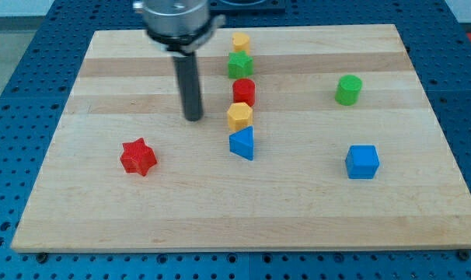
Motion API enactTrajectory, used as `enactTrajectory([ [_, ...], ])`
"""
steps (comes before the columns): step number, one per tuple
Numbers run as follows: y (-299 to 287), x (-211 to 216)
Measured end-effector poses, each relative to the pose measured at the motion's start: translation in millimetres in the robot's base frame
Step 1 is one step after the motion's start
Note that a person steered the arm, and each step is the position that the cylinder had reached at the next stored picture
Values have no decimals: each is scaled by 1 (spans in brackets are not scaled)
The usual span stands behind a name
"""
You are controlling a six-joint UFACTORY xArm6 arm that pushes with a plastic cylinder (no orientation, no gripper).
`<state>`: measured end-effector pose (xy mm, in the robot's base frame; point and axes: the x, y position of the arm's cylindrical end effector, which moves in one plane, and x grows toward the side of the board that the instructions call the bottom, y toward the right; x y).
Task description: Slide the red star towards the bottom center
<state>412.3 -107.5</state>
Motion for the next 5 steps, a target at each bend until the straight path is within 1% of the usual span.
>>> enactTrajectory([
  [2, -111, 0],
  [3, -116, 46],
  [4, -114, 61],
  [5, -98, 61],
])
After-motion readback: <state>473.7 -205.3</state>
